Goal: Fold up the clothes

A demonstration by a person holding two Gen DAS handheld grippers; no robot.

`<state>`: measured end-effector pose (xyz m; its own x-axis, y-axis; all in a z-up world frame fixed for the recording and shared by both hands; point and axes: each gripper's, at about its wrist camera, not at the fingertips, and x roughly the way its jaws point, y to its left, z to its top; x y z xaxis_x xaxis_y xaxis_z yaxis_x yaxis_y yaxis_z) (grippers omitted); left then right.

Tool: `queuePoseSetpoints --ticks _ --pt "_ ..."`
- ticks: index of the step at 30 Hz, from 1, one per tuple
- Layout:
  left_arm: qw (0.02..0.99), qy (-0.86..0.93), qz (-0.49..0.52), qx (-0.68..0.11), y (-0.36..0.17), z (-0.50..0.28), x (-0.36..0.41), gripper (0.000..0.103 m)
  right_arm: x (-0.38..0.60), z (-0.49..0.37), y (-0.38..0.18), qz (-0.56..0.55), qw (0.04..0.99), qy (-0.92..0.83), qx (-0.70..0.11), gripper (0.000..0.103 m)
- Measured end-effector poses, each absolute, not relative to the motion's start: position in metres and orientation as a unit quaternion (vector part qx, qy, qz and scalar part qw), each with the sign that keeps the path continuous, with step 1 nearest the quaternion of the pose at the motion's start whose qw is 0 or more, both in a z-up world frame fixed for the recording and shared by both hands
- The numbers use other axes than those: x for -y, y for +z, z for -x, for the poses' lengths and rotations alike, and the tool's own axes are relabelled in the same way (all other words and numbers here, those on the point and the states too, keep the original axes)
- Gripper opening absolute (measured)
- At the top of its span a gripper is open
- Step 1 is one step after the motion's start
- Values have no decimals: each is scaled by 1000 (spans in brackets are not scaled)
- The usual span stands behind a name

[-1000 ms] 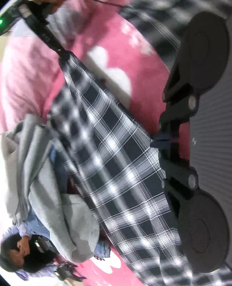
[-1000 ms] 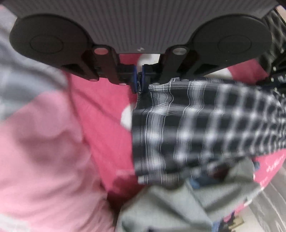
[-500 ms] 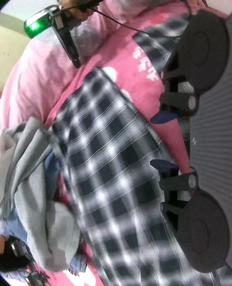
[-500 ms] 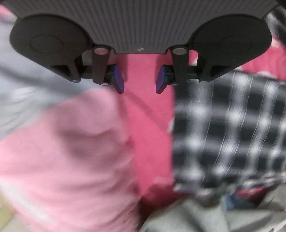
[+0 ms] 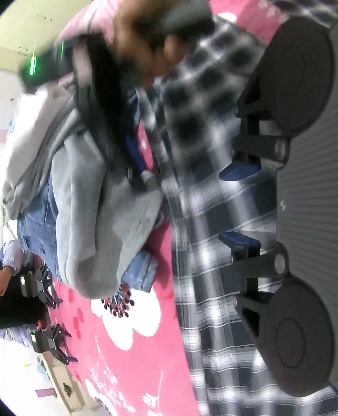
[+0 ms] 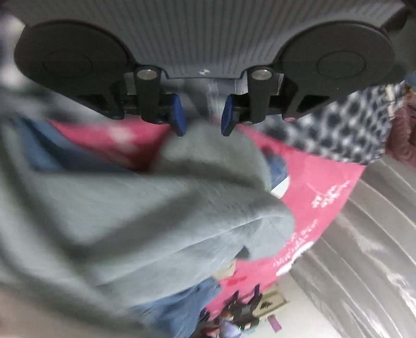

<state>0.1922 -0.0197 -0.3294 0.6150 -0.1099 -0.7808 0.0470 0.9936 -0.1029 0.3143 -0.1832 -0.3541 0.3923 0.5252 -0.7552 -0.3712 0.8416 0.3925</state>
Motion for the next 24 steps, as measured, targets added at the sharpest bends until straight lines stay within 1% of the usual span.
queuePoseSetpoints --ticks 2,8,12,15,18,22,24 --pt "899 -47 42 -434 -334 -198 13 43 163 -344 -365 -64 853 242 -457 27" --pt "897 -51 53 -437 -348 -206 -4 44 137 -432 -372 -117 877 167 -434 24" --pt "894 -52 54 -442 -351 -199 -10 44 148 -401 -355 -69 869 226 -436 24" --pt "893 -54 64 -443 -348 -194 -14 44 157 -378 -342 -33 859 269 -435 26" --pt "891 -58 70 -445 -348 -191 -17 44 166 -354 -330 4 846 311 -433 32" --pt "890 -62 47 -449 -353 -188 -13 44 163 -334 -323 56 826 360 -430 40" --pt "892 -60 36 -447 -354 -186 -9 43 155 -330 -325 84 814 381 -430 40"
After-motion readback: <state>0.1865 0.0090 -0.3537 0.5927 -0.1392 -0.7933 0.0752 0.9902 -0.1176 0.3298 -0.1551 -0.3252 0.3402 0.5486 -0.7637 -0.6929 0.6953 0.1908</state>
